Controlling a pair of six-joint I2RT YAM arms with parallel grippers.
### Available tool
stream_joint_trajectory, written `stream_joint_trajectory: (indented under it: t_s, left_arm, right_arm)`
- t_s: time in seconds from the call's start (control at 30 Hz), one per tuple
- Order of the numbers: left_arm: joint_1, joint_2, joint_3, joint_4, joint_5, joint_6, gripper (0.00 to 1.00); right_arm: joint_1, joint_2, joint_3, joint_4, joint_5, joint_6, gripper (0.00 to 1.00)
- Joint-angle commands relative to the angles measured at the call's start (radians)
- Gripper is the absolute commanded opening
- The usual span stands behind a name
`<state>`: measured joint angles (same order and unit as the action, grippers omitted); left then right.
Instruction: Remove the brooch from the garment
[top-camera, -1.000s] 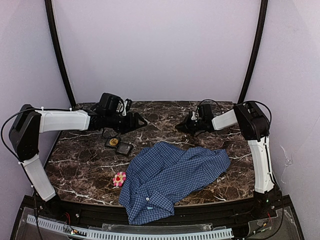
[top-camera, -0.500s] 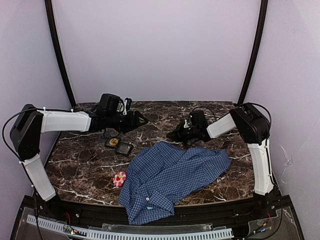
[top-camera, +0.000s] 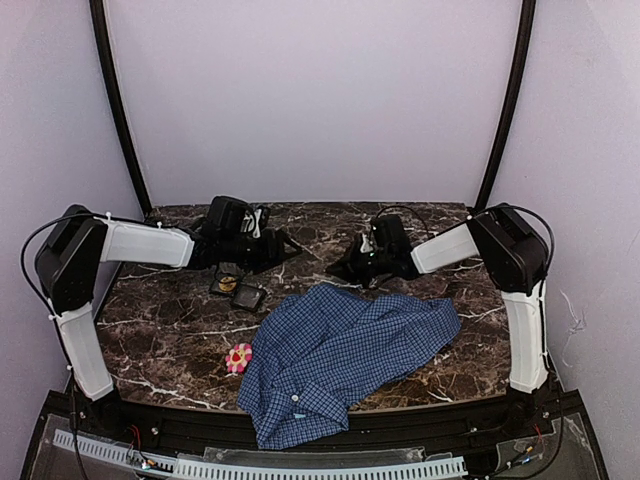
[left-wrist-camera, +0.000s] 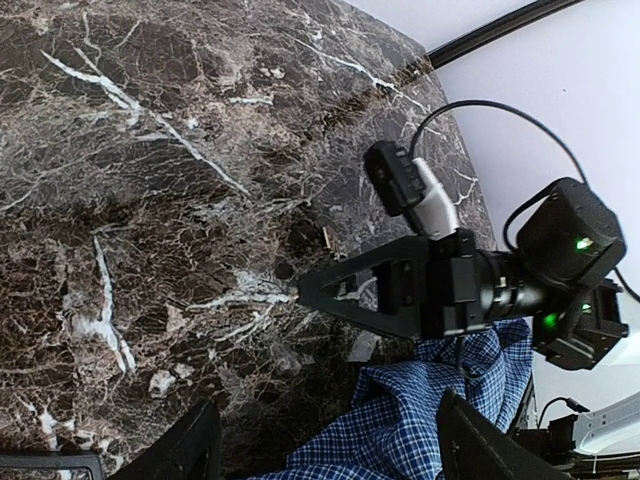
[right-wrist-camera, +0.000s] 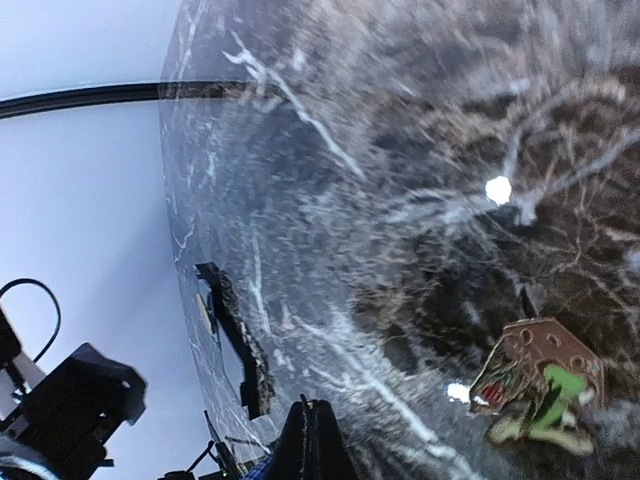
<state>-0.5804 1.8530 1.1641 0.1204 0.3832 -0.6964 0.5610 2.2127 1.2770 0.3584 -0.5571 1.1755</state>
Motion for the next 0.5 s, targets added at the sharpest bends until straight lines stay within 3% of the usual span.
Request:
stream_joint_trajectory:
  t_s: [0.0,0.3,0.47]
  left_arm:
    - [0.001,0.037,0.065,0.039,0.001,0.073,0.74]
    - [-0.069,0.199,0.309,-0.111,-0.137,0.329,0.73]
    - [-0.088,0.313,0.424,-0.179,-0.097,0.277,0.62]
  right_arm:
    - [-0.039,-0.182,0.021,-0.133,0.126,-0.162,0.0]
    - [-0.154,-0.413,-0.177,-0.175,0.215,-0.245,0.0]
    - [-0.196,-0.478,-0.247,-0.187,0.214,-0.279,0.0]
